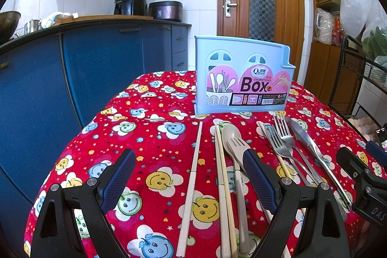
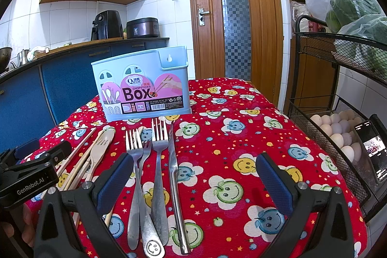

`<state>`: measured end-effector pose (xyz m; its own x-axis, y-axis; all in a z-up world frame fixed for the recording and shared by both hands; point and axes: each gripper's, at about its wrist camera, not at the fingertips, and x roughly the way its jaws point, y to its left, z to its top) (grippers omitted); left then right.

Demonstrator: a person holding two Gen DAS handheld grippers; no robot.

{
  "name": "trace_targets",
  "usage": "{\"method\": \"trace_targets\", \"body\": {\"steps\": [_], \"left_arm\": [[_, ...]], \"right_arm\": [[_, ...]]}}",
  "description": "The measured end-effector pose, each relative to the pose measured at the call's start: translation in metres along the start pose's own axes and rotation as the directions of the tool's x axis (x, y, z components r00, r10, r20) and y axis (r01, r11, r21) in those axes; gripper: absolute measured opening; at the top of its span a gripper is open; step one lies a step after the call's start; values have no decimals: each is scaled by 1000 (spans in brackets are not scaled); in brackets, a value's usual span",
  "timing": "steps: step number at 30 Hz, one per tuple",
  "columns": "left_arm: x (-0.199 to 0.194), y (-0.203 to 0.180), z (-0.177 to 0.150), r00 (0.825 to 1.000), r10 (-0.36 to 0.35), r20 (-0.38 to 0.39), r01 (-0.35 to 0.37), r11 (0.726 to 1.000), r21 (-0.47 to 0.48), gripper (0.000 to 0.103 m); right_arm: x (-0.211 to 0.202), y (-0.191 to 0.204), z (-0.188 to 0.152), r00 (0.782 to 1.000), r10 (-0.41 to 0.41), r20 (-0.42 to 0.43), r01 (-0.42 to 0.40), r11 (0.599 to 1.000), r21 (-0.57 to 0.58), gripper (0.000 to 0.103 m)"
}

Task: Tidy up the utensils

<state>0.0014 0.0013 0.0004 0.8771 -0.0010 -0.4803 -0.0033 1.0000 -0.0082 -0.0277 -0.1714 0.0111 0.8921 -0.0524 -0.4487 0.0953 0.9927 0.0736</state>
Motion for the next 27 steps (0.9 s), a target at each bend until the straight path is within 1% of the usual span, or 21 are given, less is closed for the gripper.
{"method": "trace_targets", "body": {"steps": [6,16,22,27], "left_arm": [[1,-2,-4,1000,1,3,-1,1000,5,90],[-1,-4,0,1000,-12,-6,12,1000,19,90],[0,-3,7,999,-30,-31,31,999,23,91],[2,-3,12,998,-31,-51,33,999,39,91]], "right_arm": [[1,0,0,1000,-1,-3,1,1000,1,103],[6,0,-1,1000,11,-14,-11,1000,-4,103],[6,-3,7,998,40,-49,-39,999,16,103],[7,-8,17,995,64,-81,-62,998,34,103]]}}
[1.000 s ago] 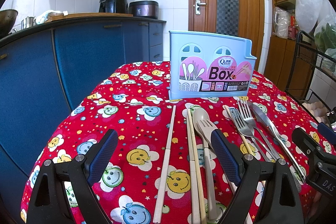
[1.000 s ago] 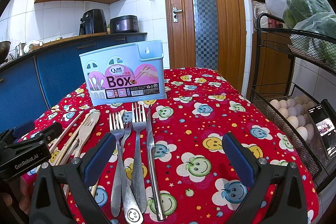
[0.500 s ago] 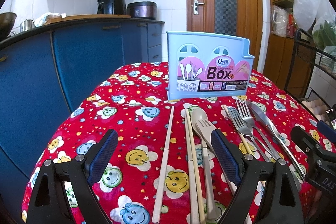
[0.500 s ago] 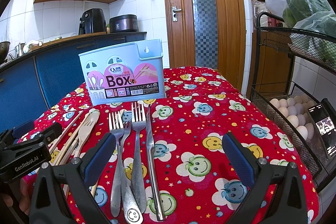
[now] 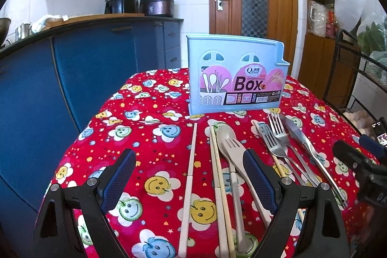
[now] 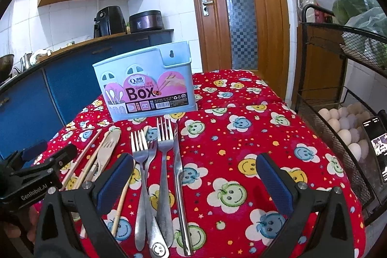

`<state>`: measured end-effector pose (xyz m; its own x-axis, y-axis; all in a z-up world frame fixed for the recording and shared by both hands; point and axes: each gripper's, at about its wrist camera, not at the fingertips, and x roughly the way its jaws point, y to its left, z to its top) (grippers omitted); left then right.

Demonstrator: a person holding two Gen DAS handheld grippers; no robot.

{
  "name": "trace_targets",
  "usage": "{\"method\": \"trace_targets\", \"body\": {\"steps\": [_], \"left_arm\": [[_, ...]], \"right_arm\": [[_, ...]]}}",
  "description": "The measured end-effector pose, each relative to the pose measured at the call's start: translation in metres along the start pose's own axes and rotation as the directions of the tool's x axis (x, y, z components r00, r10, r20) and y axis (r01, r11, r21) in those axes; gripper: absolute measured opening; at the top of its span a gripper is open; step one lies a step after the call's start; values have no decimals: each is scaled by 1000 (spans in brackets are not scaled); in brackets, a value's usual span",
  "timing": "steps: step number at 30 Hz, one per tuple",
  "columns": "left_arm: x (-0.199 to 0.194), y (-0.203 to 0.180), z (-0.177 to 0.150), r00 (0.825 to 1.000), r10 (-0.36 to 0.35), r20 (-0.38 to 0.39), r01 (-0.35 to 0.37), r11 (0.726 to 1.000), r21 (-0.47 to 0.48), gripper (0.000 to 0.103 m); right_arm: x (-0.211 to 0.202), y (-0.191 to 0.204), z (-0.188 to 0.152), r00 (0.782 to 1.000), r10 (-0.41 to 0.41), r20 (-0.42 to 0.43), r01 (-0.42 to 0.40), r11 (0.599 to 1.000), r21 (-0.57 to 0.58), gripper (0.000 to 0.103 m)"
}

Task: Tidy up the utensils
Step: 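Lower the right tool onto the metal table knife and close on it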

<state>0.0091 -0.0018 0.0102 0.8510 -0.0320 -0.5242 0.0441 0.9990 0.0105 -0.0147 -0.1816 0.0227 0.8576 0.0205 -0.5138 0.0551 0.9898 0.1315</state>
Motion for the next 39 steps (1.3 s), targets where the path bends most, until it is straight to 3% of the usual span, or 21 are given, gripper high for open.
{"method": "trace_targets", "body": {"steps": [5,11,16,24,30,33,39], "left_arm": [[3,2,4,1000,7,-19,-7,1000,16,90],[10,9,8,999,13,-49,-13,1000,10,91],[19,18,10,997,19,-79,-20,1000,1,91],[39,23,12,987,10,-157,-6,1000,26,90],[63,17,18,967,-13,-255,38,995,92,90],[70,18,24,963,-9,-269,38,994,104,89],[85,21,34,952,-13,-305,50,992,112,79]], "right_arm": [[8,-4,9,999,5,-40,-5,1000,-9,101],[27,0,18,992,30,-126,-37,998,-55,82],[45,5,19,973,43,-225,-66,993,-94,59],[70,2,19,942,61,-330,-93,992,-83,38],[82,0,26,912,95,-399,-138,987,-82,37],[90,0,29,895,106,-434,-160,983,-89,37],[103,0,35,873,115,-473,-179,980,-93,35]]}}
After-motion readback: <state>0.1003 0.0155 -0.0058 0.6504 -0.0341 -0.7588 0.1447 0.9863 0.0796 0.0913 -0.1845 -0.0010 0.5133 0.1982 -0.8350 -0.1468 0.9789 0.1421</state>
